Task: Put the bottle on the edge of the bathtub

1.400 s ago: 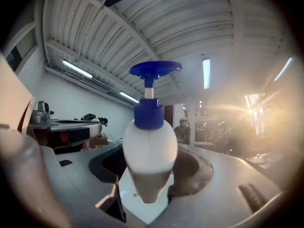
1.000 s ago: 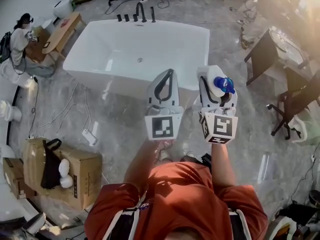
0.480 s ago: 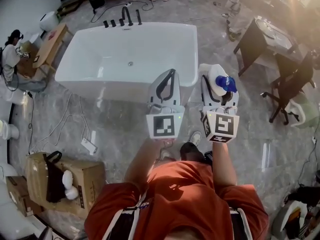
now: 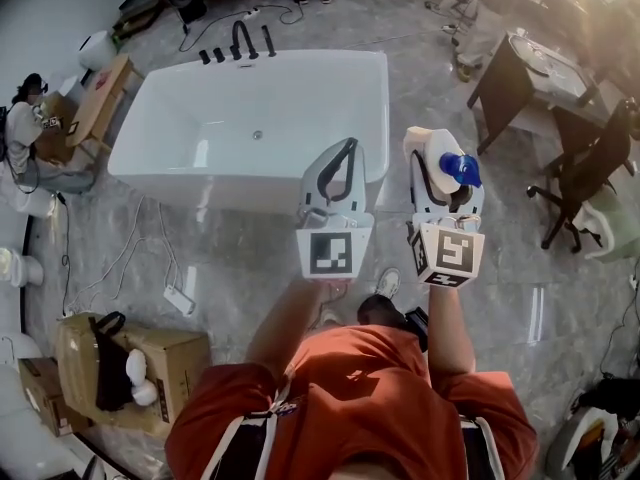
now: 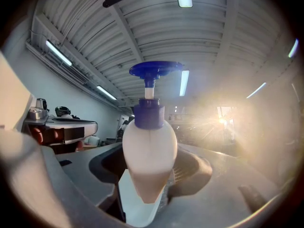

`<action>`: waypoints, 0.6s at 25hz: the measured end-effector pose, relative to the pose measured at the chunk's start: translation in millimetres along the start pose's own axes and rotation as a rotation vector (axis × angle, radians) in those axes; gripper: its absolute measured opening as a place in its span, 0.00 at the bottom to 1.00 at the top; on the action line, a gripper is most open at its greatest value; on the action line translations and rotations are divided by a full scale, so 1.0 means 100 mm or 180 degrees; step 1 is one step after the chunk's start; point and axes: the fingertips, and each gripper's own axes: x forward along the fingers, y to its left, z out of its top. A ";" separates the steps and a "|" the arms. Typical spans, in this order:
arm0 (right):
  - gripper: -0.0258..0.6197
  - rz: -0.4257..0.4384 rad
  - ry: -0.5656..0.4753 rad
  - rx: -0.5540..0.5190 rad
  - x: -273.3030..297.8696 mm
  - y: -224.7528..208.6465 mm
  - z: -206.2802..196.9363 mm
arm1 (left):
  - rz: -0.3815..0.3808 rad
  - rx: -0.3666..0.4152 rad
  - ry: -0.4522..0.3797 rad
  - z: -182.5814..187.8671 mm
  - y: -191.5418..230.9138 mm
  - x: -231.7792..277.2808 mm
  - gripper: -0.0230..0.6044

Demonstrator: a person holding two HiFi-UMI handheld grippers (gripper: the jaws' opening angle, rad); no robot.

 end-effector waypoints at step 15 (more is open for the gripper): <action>0.46 -0.0081 0.0009 0.0103 0.83 -1.12 -0.26 | -0.0110 -0.0082 0.0037 -0.29 -0.56 1.36 0.06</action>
